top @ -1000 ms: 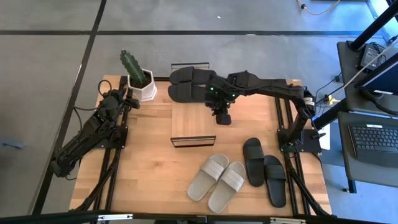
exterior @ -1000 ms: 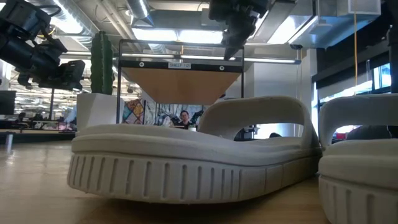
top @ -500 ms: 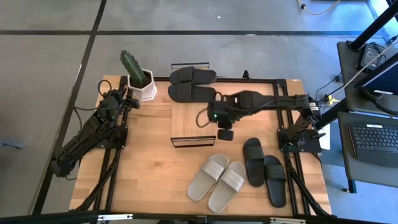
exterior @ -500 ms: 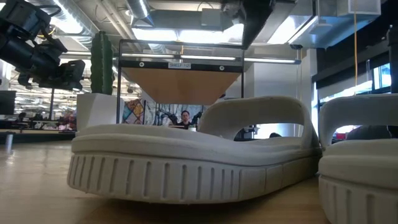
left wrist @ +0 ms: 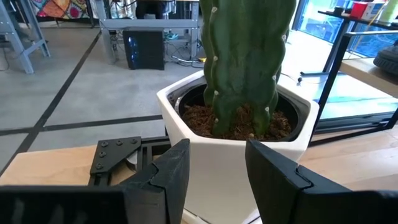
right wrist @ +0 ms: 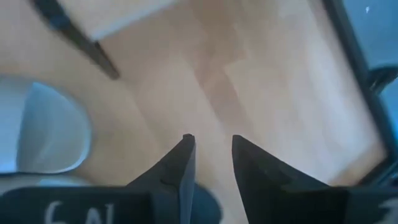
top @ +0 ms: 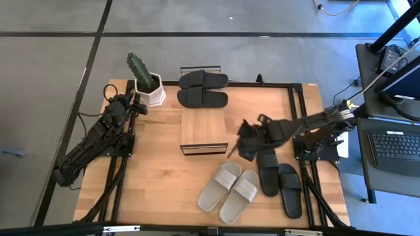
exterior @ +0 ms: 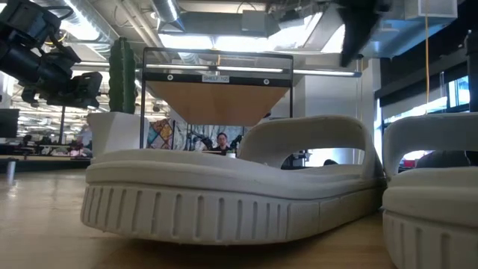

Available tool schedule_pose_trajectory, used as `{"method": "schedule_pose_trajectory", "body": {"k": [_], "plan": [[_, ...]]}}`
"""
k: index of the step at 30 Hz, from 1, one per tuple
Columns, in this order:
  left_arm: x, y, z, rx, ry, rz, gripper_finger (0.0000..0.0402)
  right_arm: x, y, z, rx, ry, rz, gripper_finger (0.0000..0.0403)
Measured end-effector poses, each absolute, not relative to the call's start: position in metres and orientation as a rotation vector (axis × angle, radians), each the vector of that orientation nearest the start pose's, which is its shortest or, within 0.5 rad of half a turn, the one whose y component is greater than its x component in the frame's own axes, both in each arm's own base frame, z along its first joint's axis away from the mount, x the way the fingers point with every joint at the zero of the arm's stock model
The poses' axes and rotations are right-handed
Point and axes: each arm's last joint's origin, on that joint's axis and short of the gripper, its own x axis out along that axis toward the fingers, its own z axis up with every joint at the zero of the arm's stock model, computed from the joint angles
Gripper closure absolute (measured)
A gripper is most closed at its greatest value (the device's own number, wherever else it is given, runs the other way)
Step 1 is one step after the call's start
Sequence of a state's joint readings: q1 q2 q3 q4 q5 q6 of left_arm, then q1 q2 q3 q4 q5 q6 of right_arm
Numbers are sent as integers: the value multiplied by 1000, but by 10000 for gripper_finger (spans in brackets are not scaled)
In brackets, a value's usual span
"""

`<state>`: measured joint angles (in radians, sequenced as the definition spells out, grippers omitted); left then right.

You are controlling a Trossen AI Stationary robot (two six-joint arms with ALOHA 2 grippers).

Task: Pick and place slides into the shelf
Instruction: Put the right black slide on the shelf

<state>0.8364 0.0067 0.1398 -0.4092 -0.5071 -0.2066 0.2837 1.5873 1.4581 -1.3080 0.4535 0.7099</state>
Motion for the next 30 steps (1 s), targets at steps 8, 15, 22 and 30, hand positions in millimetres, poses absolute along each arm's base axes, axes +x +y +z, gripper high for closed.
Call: {"method": "schedule_pose_trajectory", "body": {"k": [8, 15, 22, 30], "plan": [[43, 69, 172, -222, 155, 1361, 254, 233, 91, 283, 177, 1114, -561, 296], [43, 69, 172, -222, 156, 1362, 254, 220, 105, 266, 168, 1123, -531, 296], [43, 69, 172, -222, 153, 1361, 254, 224, 110, 256, 250, 1109, -487, 296], [43, 69, 172, -222, 153, 1362, 254, 223, 114, 254, 274, 1203, -378, 296]]}}
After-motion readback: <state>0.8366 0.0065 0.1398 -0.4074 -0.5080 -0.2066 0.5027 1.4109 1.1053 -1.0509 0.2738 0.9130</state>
